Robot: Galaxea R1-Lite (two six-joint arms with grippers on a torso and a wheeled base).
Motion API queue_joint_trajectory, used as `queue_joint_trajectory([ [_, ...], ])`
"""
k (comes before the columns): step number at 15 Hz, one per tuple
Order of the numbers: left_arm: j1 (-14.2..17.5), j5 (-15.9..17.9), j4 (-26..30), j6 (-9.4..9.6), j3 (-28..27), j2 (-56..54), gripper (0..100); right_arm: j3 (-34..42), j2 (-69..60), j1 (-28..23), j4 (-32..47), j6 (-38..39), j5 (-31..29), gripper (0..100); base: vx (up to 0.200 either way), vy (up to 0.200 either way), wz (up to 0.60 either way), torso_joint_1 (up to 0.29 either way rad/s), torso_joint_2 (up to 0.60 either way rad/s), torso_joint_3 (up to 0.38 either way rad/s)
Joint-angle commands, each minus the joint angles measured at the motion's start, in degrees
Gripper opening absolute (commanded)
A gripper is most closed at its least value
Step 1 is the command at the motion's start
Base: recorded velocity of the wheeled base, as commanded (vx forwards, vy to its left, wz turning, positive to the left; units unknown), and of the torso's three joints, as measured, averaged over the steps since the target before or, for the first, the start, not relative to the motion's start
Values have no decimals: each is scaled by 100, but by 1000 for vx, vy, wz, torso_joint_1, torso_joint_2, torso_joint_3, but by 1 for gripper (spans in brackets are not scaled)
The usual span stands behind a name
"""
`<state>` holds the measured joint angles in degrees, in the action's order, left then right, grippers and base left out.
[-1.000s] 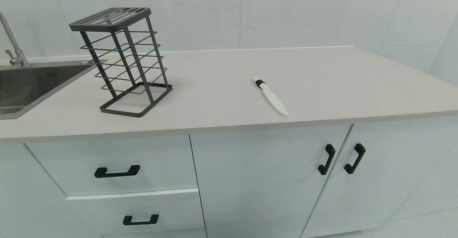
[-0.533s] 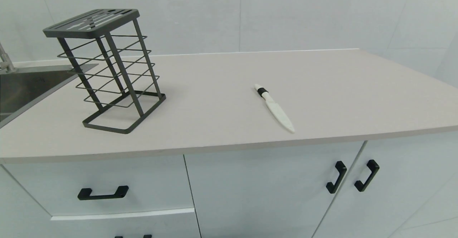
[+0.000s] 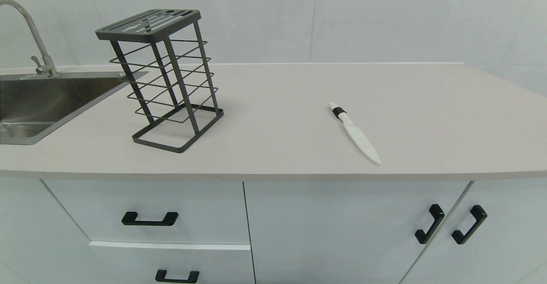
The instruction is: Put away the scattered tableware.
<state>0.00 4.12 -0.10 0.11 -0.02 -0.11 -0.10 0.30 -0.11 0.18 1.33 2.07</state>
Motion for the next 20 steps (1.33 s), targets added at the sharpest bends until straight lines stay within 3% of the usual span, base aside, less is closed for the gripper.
queue_joint_trajectory([
  [1,0,-8,1,-2,2,11,100,1,13,2,-1,-1,4,100,0,0,0,32,-61,-41],
  [5,0,-8,1,-2,2,11,100,1,13,2,-1,-1,4,100,0,0,0,95,-353,-179],
  [20,0,-34,1,-29,2,11,100,1,5,2,-1,-1,4,100,0,0,0,262,-504,-257],
])
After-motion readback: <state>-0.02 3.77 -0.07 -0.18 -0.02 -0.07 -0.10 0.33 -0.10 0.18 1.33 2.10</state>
